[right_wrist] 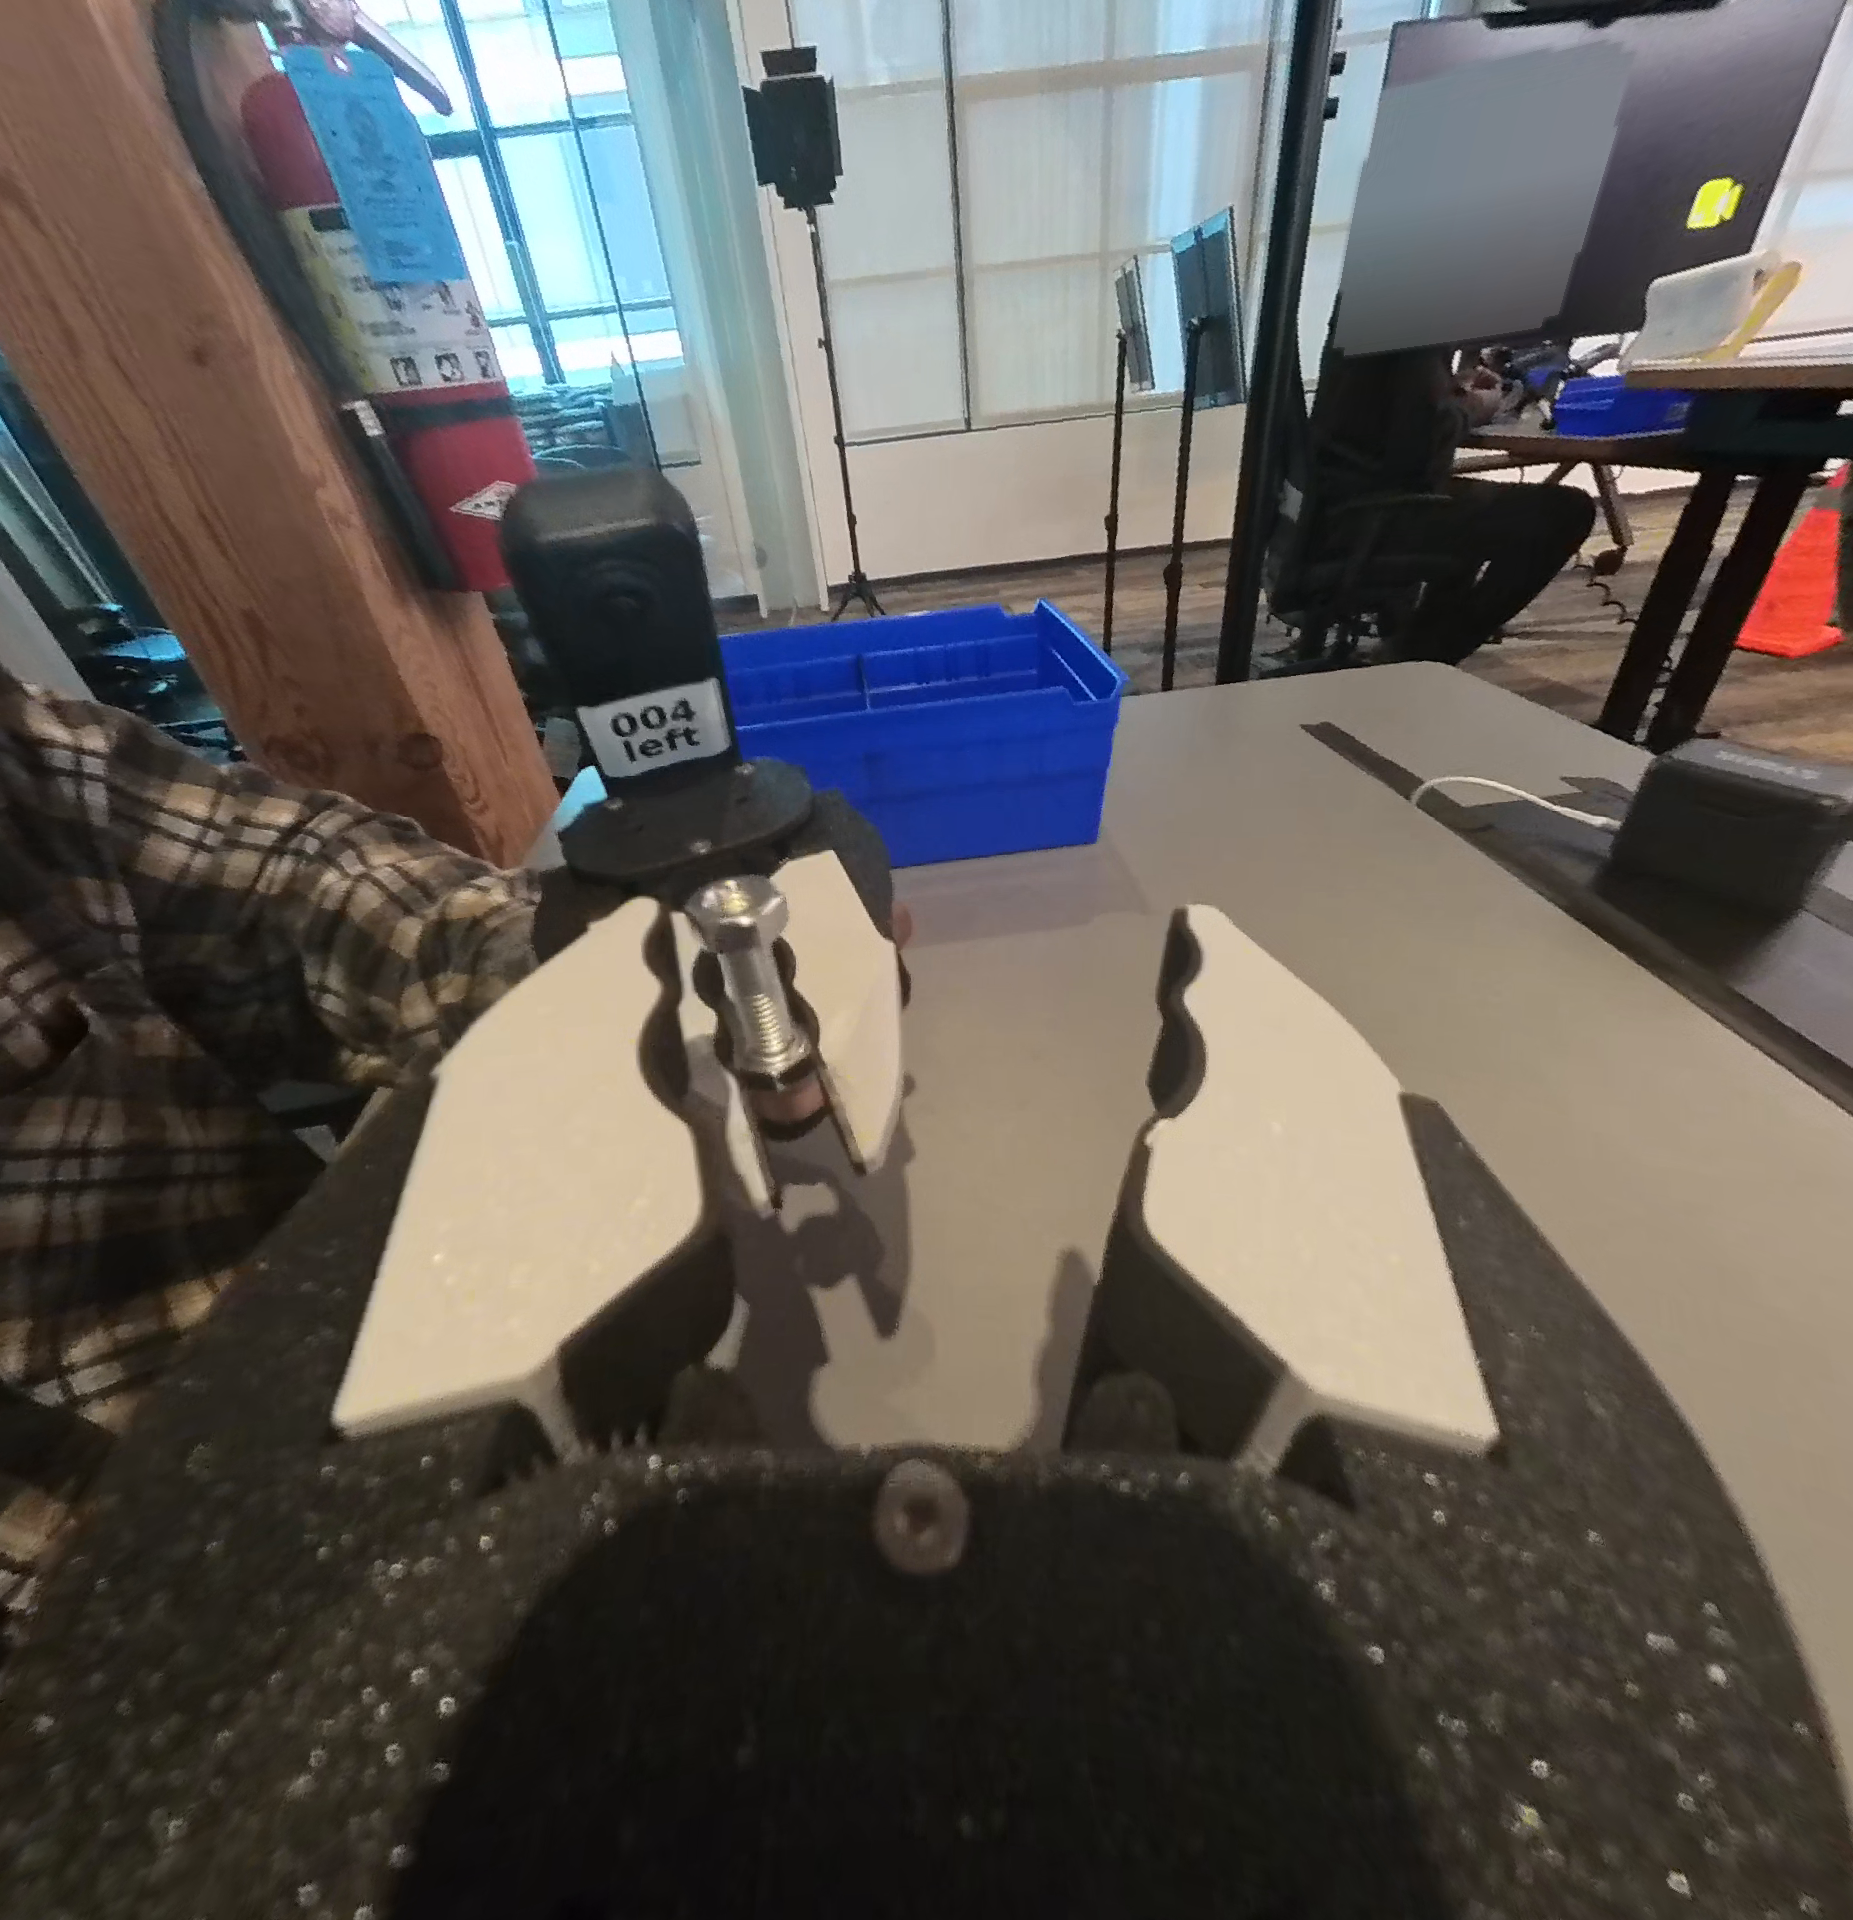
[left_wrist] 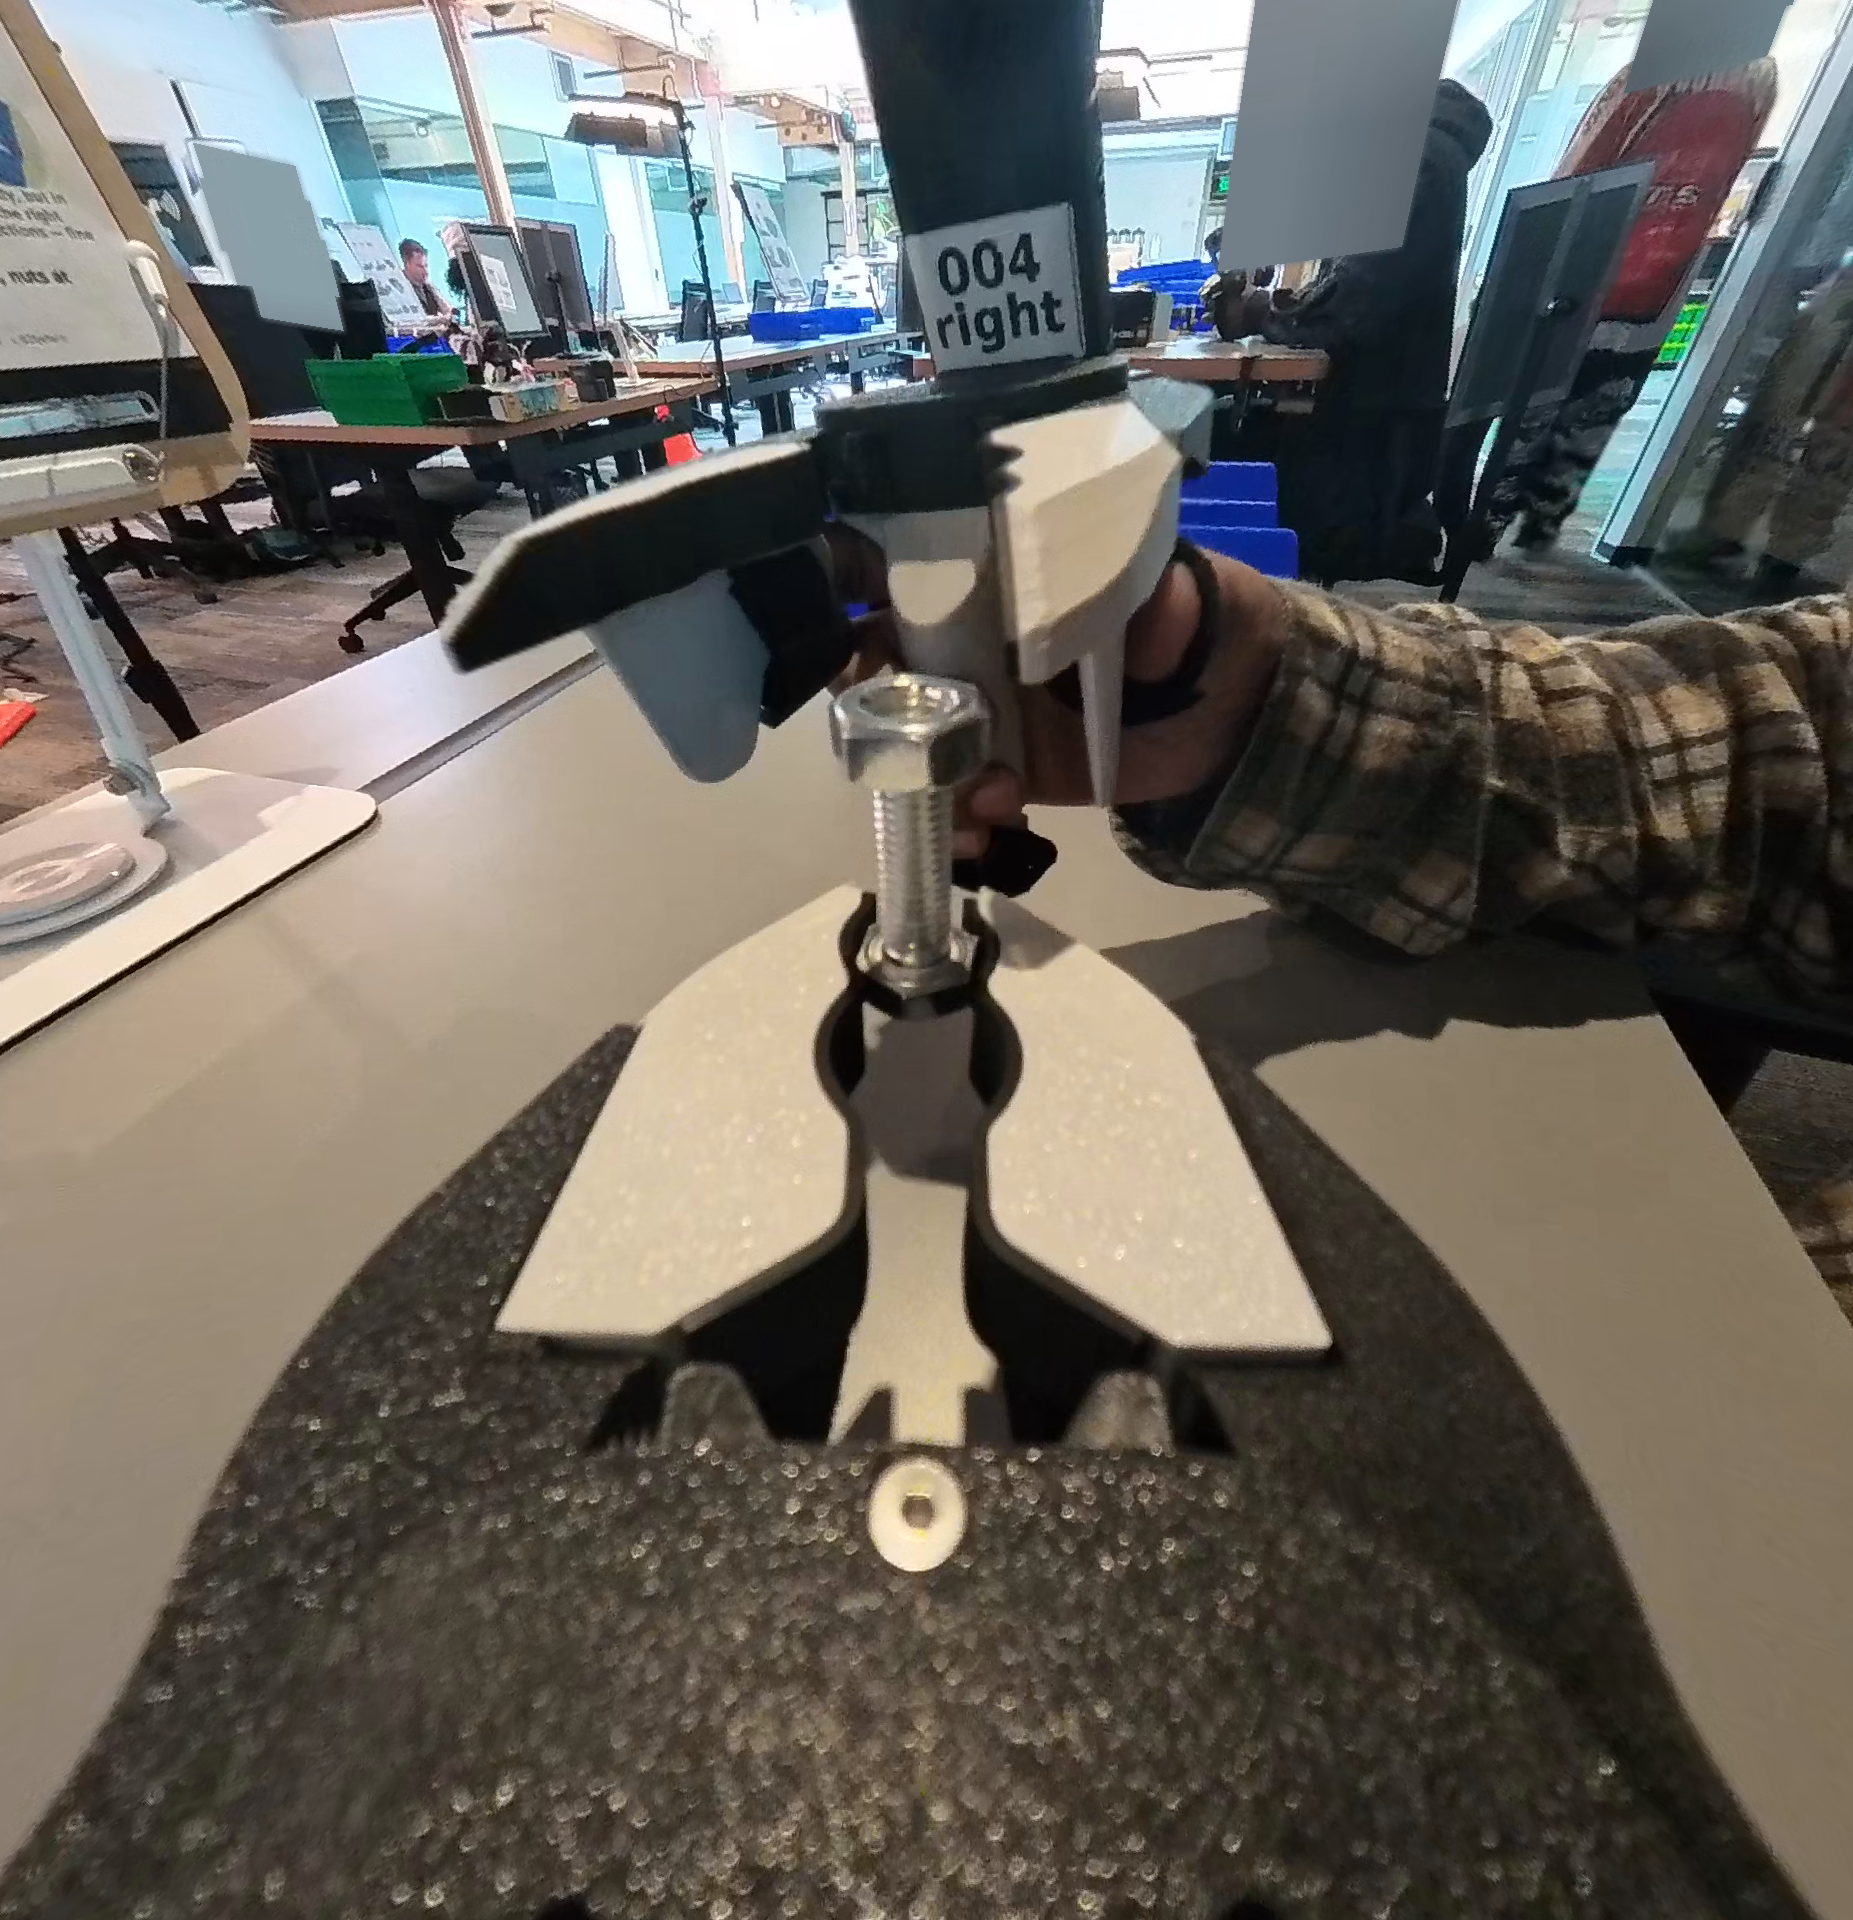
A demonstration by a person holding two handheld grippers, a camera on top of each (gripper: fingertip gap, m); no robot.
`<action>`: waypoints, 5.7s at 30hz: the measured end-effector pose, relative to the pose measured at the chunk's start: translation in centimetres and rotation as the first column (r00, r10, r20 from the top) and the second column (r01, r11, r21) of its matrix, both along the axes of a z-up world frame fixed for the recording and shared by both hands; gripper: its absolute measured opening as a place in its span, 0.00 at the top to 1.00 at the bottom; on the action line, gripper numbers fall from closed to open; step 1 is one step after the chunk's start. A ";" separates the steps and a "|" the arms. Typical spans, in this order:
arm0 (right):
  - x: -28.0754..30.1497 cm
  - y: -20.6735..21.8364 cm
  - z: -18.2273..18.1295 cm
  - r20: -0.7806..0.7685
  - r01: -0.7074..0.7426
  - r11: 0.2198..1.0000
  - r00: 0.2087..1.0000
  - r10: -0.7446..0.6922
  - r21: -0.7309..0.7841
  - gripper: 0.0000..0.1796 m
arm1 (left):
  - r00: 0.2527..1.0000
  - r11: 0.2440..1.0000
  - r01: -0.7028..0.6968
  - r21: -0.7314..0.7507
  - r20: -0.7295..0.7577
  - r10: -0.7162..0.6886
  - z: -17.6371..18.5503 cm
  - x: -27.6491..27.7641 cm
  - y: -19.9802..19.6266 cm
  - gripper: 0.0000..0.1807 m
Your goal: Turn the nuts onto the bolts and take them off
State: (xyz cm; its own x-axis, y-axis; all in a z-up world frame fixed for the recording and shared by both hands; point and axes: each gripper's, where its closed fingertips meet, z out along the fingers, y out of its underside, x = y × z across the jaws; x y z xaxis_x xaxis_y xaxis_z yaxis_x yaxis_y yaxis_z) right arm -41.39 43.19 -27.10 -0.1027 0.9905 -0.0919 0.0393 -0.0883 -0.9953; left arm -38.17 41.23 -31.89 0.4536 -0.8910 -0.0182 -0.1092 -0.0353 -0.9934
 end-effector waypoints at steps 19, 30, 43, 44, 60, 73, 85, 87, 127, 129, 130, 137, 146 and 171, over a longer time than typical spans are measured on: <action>0.0 0.1 0.1 0.011 -0.009 1.000 1.000 0.008 0.022 0.52 | 1.000 1.000 -0.003 0.009 -0.004 0.003 0.2 0.0 0.0 0.92; -0.3 -0.2 0.1 0.025 -0.015 0.999 1.000 0.013 0.050 0.52 | 1.000 1.000 -0.003 0.009 -0.006 0.003 0.1 0.0 0.0 0.92; -0.6 -1.0 0.6 -0.005 0.070 0.998 0.998 -0.070 0.005 0.61 | 0.995 0.996 -0.087 -0.005 -0.052 0.087 -0.7 -0.7 1.1 0.92; -0.7 -0.8 0.5 -0.007 0.127 0.992 0.992 -0.127 -0.013 0.66 | 0.992 0.994 -0.110 -0.013 -0.059 0.109 -0.9 -0.9 1.4 0.92; -3.0 -1.4 -1.1 0.021 0.288 0.957 0.958 -0.287 -0.026 0.90 | 0.984 0.984 -0.174 -0.041 -0.045 0.172 -0.8 -1.7 2.1 0.92; -2.3 -3.4 -0.5 -0.021 -0.046 0.997 0.999 0.047 0.058 0.90 | 0.999 0.999 -0.050 0.000 -0.004 0.050 0.0 -0.7 0.7 0.92; -1.4 -3.3 -2.6 0.215 -0.097 0.995 0.973 0.086 0.039 0.90 | 0.984 0.997 -0.071 -0.001 -0.161 0.070 -2.0 -0.3 1.0 0.92; -1.3 -3.3 -2.5 0.188 -0.102 0.994 0.978 0.095 0.027 0.90 | 0.984 0.997 -0.071 -0.006 -0.162 0.069 -2.1 -0.2 0.9 0.92; 0.0 -0.4 -0.9 -0.036 0.077 0.997 0.996 -0.077 0.000 0.64 | 0.990 0.995 -0.101 -0.011 -0.104 0.099 -1.4 -0.5 1.2 0.92; -0.1 -0.3 -1.0 -0.034 0.073 0.997 0.997 -0.073 -0.002 0.64 | 0.991 0.995 -0.095 0.003 -0.098 0.095 -1.1 -0.4 1.1 0.92; -0.1 -0.3 -0.9 -0.036 0.074 0.997 0.997 -0.074 -0.002 0.64 | 0.991 0.995 -0.096 0.008 -0.095 0.096 -1.0 -0.4 1.1 0.92; 0.0 -0.7 -0.4 -0.056 0.055 0.998 0.997 -0.055 0.012 0.66 | 0.992 0.996 -0.093 0.017 -0.083 0.094 -0.8 -0.5 1.0 0.92; 0.0 -0.9 -0.2 -0.064 0.043 0.999 0.997 -0.041 0.020 0.67 | 0.993 0.995 -0.092 0.027 -0.078 0.094 -0.6 -0.4 0.9 0.92; -2.4 -1.6 -1.1 -0.051 0.267 0.950 0.959 -0.278 -0.163 0.90 | 0.971 0.976 -0.216 -0.005 -0.104 0.214 -1.3 -1.7 2.2 0.92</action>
